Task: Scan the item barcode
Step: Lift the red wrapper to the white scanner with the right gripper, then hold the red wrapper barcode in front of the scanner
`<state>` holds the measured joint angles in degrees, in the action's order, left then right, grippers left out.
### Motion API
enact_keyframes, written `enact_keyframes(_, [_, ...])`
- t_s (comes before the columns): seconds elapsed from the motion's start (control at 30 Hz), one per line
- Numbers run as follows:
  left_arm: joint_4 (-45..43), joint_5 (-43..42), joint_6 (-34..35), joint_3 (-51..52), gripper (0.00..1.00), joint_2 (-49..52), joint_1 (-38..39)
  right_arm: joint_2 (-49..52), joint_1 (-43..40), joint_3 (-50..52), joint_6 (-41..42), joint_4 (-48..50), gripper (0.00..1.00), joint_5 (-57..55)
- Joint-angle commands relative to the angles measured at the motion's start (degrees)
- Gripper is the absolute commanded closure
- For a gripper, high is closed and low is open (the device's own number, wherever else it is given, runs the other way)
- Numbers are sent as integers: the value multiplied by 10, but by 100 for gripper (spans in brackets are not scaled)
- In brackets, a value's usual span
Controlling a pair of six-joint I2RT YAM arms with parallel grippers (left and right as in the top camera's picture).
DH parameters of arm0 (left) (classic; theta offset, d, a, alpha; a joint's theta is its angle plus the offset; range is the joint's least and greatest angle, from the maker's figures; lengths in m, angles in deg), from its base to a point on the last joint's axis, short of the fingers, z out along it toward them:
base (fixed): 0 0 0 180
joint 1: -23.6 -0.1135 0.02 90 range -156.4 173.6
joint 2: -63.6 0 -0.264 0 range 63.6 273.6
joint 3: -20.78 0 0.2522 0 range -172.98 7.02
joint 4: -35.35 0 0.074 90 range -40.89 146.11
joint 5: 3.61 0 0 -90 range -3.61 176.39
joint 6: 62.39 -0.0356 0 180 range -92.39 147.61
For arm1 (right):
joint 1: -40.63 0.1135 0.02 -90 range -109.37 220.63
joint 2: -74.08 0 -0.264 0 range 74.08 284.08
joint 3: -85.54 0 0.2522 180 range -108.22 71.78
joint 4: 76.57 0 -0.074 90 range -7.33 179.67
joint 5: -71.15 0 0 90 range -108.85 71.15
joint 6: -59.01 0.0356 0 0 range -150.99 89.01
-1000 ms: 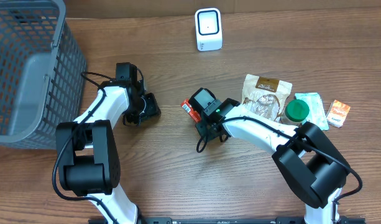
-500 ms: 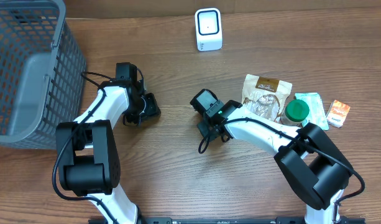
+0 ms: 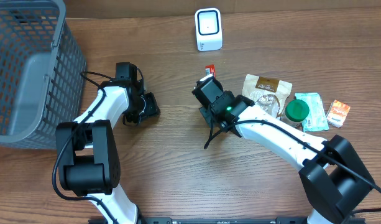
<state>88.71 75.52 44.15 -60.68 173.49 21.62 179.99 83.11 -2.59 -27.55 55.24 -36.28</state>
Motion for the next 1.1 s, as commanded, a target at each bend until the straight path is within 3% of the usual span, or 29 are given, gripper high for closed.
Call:
enact_keyframes(0.0, [-3, 45, 4, 25, 57, 40, -6, -10, -10, -12, -122, 20, 96, -35])
enact_keyframes(0.23, [-5, 38, 5, 25, 57, 40, -6, -10, -12, -12, -326, 158, 96, -186])
enact_keyframes(0.6, [-6, 38, 4, 25, 53, 40, -6, 52, -46, -12, -609, 466, 96, -266])
enact_keyframes(0.93, [-8, 38, 20, 25, 51, 40, -6, 178, -107, -12, -801, 738, 96, -250])
enact_keyframes(1.07, [-9, 38, 35, 25, 50, 40, -6, 225, -120, -14, -874, 773, 96, -213])
